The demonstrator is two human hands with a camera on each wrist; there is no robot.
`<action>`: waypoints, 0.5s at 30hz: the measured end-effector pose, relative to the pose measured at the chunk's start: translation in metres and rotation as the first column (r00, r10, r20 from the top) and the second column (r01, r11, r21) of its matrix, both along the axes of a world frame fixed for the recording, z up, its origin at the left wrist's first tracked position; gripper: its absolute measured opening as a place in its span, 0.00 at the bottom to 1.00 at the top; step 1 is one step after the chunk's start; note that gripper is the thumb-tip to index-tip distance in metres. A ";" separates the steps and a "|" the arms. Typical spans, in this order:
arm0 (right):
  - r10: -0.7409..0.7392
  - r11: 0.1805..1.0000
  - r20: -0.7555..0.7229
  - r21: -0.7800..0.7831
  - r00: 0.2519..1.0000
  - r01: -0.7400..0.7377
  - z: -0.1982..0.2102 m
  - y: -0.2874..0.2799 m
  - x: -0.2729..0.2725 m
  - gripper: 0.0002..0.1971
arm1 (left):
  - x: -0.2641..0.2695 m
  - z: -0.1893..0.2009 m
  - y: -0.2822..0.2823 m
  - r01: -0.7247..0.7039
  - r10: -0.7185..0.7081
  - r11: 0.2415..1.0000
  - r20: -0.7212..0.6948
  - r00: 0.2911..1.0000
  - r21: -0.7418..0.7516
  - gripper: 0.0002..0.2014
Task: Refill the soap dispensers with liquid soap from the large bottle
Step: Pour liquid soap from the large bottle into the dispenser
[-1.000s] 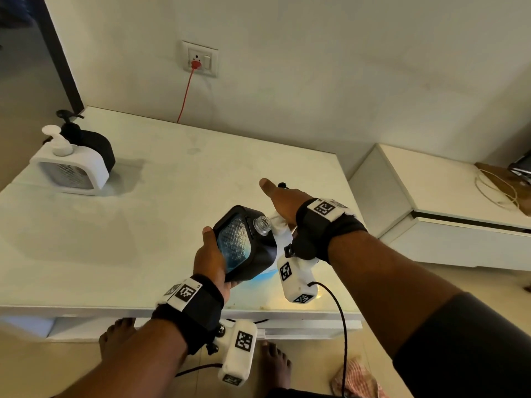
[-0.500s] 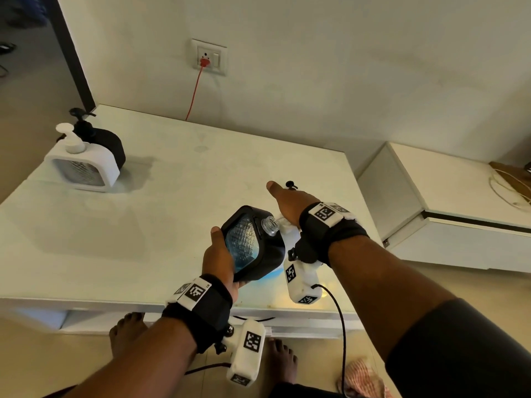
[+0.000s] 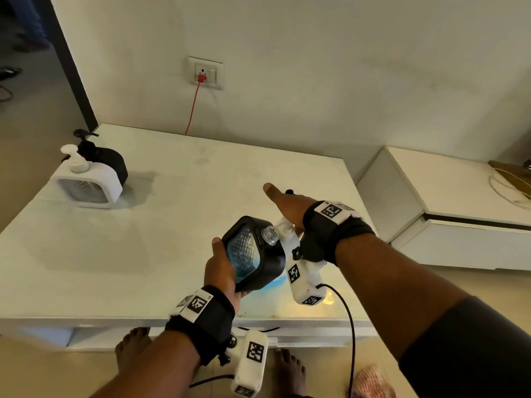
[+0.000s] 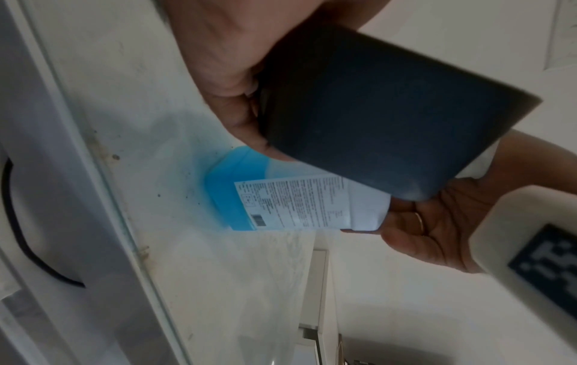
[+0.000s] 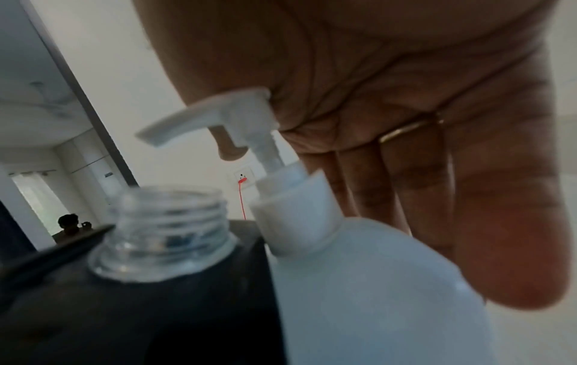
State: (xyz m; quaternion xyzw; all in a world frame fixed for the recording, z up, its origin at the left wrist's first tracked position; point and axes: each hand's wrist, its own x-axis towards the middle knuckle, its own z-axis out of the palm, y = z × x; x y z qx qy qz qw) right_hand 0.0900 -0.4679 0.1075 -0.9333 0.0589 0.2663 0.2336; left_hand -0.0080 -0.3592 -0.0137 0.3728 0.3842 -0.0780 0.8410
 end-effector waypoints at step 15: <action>0.000 0.993 0.106 -0.119 0.994 0.012 -0.029 0.004 0.007 0.36 | 0.000 -0.003 -0.003 -0.009 0.008 1.000 -0.017 1.000 -0.015 0.25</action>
